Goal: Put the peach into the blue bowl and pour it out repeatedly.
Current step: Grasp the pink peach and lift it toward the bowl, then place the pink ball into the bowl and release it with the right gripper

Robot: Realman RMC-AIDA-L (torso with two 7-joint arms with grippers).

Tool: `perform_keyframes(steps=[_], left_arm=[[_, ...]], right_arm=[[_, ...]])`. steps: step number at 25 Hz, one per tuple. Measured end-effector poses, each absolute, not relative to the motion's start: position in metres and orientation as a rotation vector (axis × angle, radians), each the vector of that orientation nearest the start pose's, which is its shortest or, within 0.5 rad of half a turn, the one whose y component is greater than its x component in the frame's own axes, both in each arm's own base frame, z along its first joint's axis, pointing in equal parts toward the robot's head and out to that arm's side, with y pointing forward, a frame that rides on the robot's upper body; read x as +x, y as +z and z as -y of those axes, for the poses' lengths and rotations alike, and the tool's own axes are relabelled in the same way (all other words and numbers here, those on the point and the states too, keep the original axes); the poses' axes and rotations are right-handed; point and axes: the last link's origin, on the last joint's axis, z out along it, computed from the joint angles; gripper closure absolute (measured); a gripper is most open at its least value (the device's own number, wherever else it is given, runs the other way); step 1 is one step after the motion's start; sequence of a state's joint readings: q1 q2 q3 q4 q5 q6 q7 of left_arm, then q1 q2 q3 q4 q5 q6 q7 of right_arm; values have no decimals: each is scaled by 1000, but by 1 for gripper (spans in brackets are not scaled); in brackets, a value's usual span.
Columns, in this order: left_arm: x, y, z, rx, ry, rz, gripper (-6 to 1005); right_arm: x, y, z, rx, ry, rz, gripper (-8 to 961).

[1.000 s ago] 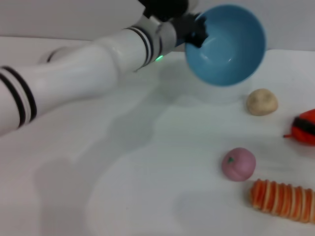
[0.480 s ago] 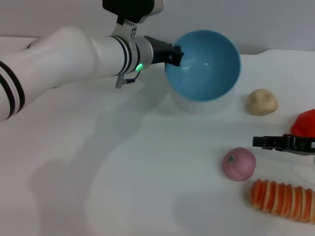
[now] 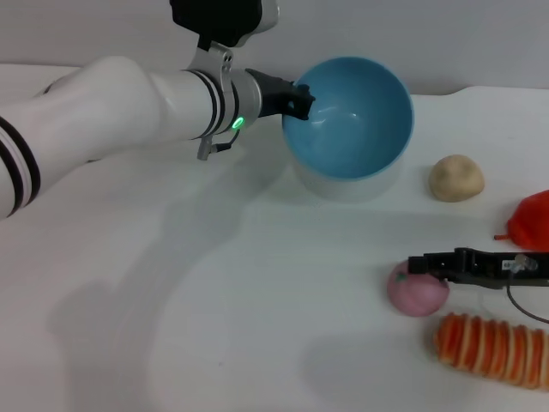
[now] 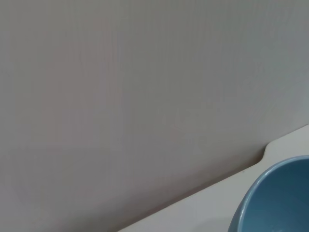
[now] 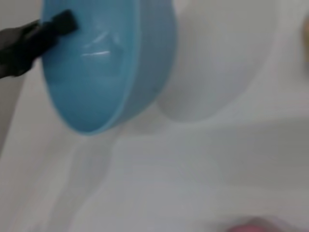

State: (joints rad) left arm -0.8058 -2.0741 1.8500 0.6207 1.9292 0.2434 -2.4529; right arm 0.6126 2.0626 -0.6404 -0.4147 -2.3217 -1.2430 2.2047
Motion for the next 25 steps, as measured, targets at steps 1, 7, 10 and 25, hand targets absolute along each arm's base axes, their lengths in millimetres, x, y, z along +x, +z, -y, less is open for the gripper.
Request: perform_keyframes(steps=[1, 7, 10, 25], left_arm=[[-177, -98, -439, -2231, -209, 817, 1000], [-182, -95, -439, -2211, -213, 823, 999], [-183, -95, -439, -2207, -217, 825, 999], [-189, -103, -430, -2218, -202, 881, 1000]], right_arm=[[313, -48, -329, -2222, 355, -1906, 497], [316, -47, -327, -2206, 351, -1922, 502], [316, -47, -328, -2205, 352, -1912, 505], [277, -14, -338, -2402, 759, -1625, 904]])
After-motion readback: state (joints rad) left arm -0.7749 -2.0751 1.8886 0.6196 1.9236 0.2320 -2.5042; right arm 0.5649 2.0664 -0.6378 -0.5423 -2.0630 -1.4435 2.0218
